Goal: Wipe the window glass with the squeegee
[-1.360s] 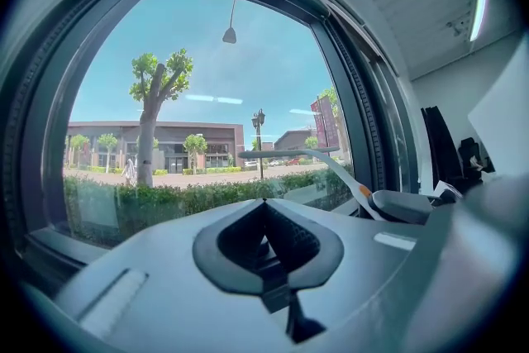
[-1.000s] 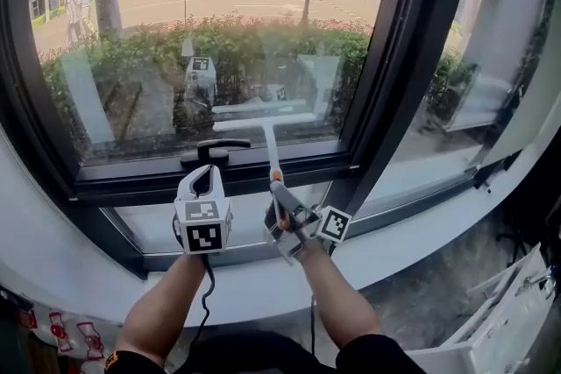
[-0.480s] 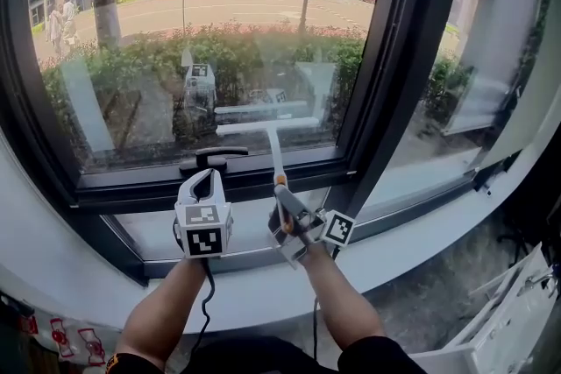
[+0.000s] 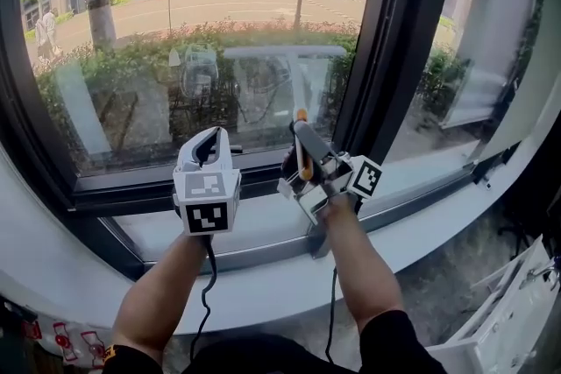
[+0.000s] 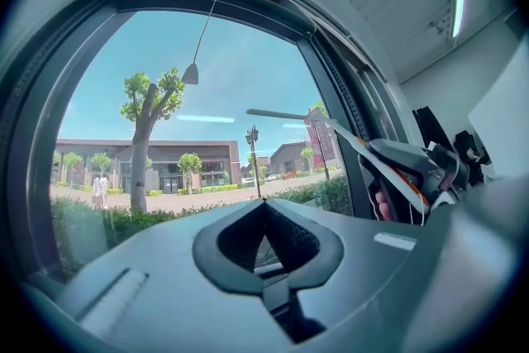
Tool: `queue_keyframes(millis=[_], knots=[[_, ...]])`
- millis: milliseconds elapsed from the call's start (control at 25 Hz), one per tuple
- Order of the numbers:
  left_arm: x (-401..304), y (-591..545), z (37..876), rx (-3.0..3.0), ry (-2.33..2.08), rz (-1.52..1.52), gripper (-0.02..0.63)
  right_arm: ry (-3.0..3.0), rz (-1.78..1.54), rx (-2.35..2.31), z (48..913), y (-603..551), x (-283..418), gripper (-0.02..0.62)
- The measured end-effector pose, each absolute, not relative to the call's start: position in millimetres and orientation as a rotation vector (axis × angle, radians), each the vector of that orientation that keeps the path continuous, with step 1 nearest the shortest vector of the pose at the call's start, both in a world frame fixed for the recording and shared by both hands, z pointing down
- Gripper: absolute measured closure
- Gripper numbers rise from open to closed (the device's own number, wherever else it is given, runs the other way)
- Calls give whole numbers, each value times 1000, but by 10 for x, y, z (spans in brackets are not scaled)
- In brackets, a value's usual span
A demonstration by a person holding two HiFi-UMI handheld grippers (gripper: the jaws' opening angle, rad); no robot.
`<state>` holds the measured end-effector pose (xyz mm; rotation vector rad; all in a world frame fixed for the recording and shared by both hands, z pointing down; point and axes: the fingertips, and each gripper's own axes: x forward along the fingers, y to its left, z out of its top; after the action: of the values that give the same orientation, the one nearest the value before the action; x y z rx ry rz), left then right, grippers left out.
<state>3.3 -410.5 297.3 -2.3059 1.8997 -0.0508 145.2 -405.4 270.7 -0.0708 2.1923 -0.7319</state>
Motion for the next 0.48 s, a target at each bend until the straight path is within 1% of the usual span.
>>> queue_keyframes(millis=[200,480], knots=[[135,-4122,2710,-2309,1866,-4,588,2227,-654,-12,2162,-4114,1370,551],[149,-4192,2445,-2295,1869,27,588,2223,-646,-16,1922,-4278,1363,551]])
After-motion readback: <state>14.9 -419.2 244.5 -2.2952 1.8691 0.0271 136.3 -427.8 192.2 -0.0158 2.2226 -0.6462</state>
